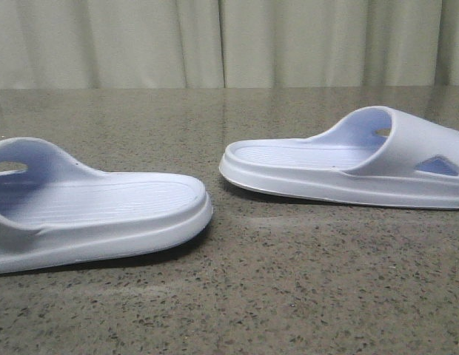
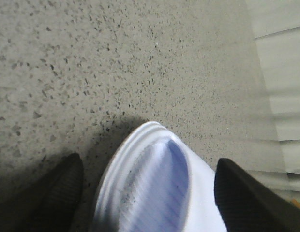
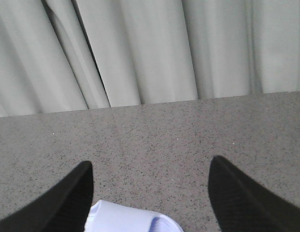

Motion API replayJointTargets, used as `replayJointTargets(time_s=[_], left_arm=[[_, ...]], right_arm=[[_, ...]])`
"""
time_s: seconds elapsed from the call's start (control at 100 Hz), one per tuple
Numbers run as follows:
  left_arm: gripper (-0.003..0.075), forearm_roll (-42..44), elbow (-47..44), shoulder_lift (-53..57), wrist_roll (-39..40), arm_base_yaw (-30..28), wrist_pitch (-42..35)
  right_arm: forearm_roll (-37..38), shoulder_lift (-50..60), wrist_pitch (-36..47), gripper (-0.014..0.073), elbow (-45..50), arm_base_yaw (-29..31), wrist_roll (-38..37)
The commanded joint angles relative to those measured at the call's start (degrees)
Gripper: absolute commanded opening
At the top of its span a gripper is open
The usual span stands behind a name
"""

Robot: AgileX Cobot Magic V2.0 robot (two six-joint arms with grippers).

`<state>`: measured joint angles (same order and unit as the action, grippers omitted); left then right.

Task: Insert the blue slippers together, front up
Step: 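Lift the slipper with the left gripper and raise it above the table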

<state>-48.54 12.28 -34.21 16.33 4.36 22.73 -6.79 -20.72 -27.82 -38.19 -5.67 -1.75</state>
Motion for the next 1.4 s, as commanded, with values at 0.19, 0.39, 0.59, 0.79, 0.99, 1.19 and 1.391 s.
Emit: replayJointTargets(time_s=[0.19,0.39,0.59,0.79,0.99,1.19,1.391], left_arm=[[0.0372,-0.1,0.7,-1.2,-0.1,0.3,5.6],[0.0308,-0.1,0.7,-1.2,-1.6,0.3,7.6],[0.0229,0.4,0.7,-1.2,-1.6,0.3,7.0],[0.0015,0.3,0.7,-1.2,-3.7,0.3,3.7],[0.0018,-5.7,0.8,-1.2,-5.6,0.3,1.6],[0.0018,-28.2,1.9,-1.0,-20.3,0.3,2.6],[0.0016,-43.8,4.1,-1.0,-30.8,0.3,6.0]], right_arm=[[-0.4,-0.9,7.8,0.0435,0.1,0.2,0.1],[-0.4,-0.9,8.6,0.0435,0.4,0.2,0.1],[-0.4,-0.9,9.3,0.0435,0.5,0.2,0.1],[-0.4,-0.9,9.3,0.0435,0.5,0.2,0.1],[-0.4,-0.9,9.4,0.0435,0.5,0.2,0.1],[-0.4,-0.9,9.4,0.0435,0.5,0.2,0.1],[-0.5,-0.9,9.5,0.0435,0.5,0.2,0.1]])
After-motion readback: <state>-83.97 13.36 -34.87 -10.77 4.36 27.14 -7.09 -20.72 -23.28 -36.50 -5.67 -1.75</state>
